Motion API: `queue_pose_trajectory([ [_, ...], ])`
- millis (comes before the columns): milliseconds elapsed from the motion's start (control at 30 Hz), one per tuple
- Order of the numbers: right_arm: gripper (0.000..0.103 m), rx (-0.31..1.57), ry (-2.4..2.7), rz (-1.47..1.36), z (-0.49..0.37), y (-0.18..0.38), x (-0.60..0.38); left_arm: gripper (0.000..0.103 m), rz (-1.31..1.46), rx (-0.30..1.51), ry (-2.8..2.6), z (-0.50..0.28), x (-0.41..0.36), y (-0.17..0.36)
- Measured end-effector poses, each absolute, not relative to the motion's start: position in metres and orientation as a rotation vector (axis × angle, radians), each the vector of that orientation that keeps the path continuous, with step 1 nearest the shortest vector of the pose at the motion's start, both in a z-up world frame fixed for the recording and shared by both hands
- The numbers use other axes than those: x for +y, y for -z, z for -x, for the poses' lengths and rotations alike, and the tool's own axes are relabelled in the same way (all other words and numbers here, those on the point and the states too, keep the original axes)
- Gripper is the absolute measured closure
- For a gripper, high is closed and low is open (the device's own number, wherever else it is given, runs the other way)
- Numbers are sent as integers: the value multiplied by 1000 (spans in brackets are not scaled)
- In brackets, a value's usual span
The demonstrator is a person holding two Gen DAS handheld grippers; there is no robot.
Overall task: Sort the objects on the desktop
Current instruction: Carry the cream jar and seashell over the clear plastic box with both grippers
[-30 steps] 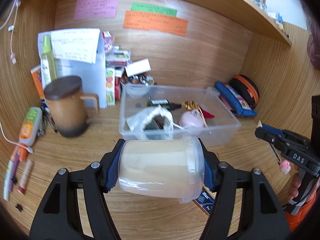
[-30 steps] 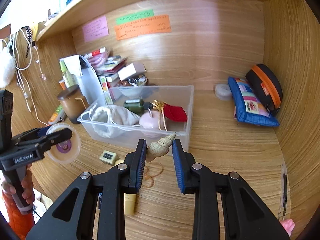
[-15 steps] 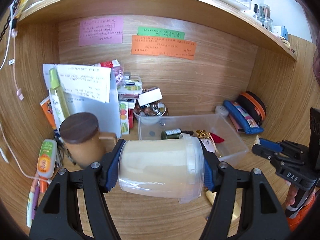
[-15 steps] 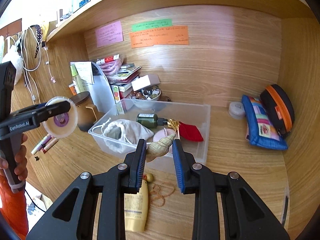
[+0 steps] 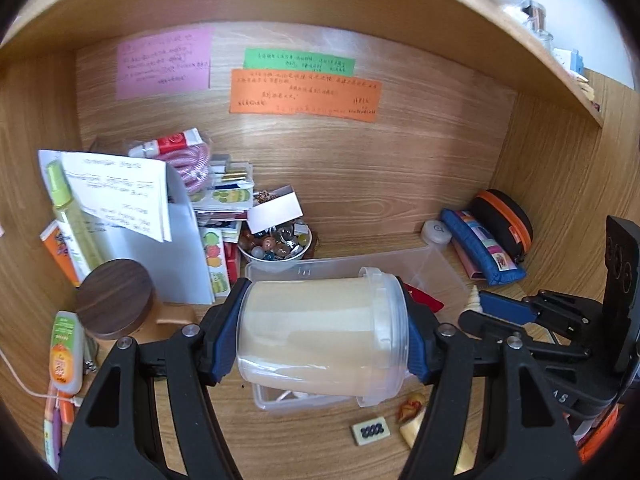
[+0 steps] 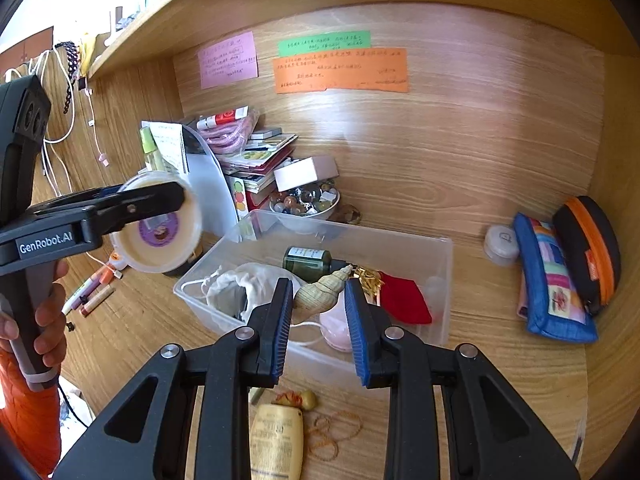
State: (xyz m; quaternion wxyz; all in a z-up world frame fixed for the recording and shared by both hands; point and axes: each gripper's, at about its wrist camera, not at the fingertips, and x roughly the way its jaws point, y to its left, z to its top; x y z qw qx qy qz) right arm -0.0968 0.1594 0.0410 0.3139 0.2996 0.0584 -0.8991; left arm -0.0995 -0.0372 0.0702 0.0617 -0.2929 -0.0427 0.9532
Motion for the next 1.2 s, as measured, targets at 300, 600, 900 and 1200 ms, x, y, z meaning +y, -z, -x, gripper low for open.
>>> queue_pose_trajectory([
  [300,79,206,2327,-848,128,-25,137,37,981,-136,-2850,141,-36,-45],
  [600,79,307,2279,-916,153,-3,110,37,1069,-166,-2806,173,-39,-15],
  [900,79,374,2250,-944,161,15,93,37,1128,-137,-2769,187,-36,7],
  [1200,79,414,2275,-970,169,27,91,37,1154,-69,-2763,186,-32,16],
])
